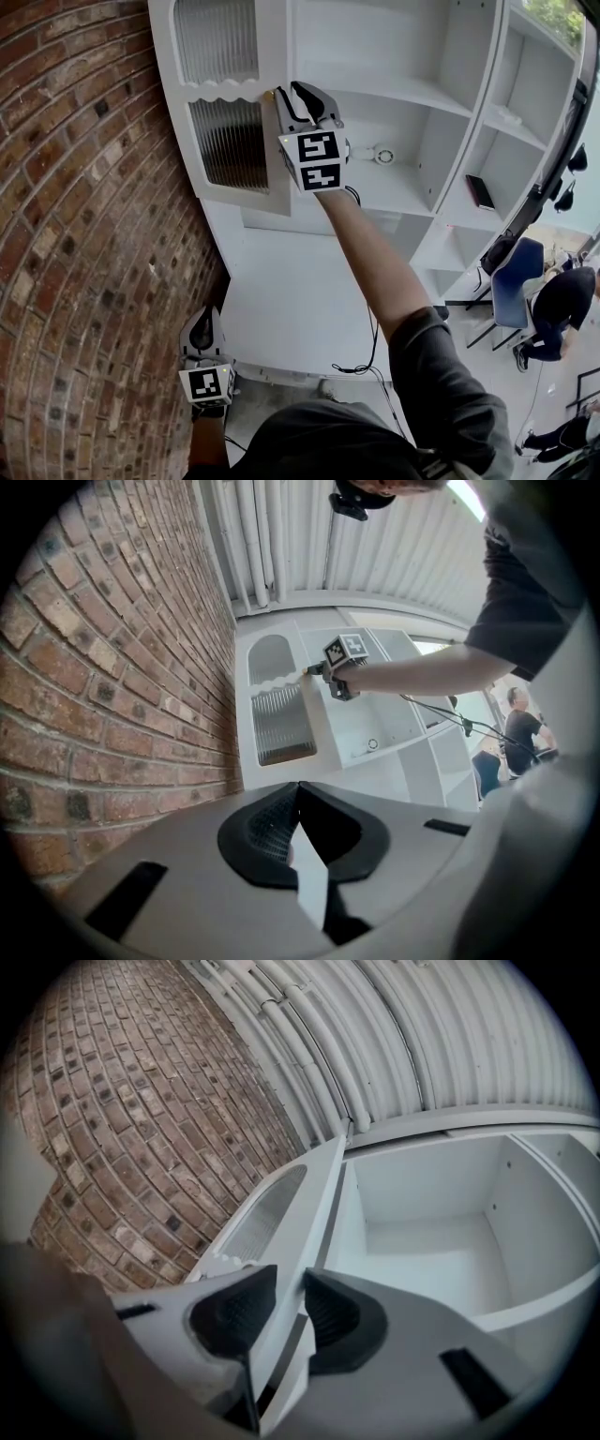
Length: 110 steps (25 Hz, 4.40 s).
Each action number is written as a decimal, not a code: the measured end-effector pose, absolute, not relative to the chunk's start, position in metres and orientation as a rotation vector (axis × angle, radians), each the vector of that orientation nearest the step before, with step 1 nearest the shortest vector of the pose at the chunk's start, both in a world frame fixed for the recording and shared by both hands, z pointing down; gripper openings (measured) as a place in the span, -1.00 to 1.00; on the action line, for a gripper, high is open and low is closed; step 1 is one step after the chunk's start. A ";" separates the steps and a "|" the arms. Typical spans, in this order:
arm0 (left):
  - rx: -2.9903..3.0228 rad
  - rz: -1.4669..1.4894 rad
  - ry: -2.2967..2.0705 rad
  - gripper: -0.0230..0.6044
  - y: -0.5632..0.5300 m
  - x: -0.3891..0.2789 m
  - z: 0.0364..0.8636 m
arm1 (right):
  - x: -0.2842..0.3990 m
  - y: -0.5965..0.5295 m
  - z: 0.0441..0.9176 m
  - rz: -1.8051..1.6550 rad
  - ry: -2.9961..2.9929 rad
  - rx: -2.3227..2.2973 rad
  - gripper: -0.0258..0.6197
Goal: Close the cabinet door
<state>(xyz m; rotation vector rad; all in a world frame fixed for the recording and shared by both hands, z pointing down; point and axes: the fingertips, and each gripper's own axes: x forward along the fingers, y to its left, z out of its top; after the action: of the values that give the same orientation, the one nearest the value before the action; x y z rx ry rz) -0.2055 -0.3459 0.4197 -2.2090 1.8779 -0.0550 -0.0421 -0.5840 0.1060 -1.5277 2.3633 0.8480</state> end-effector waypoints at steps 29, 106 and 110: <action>-2.215 -0.059 1.910 -0.92 -0.367 -0.213 0.433 | -0.031 -0.627 0.108 0.850 2.349 -1.598 -0.72; -2.187 0.036 1.745 -0.92 -0.376 -0.175 0.365 | 0.028 -0.404 0.319 0.717 2.448 -1.474 -0.92; -2.186 0.034 1.748 -0.92 -0.374 -0.175 0.366 | 0.029 -0.403 0.320 0.707 2.451 -1.471 -0.92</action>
<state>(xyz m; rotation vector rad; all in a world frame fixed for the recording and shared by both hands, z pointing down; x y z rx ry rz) -0.1748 -0.3742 0.3659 -2.1857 1.7481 0.0339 0.0293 -0.4029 0.3196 -1.4711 2.4506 0.7072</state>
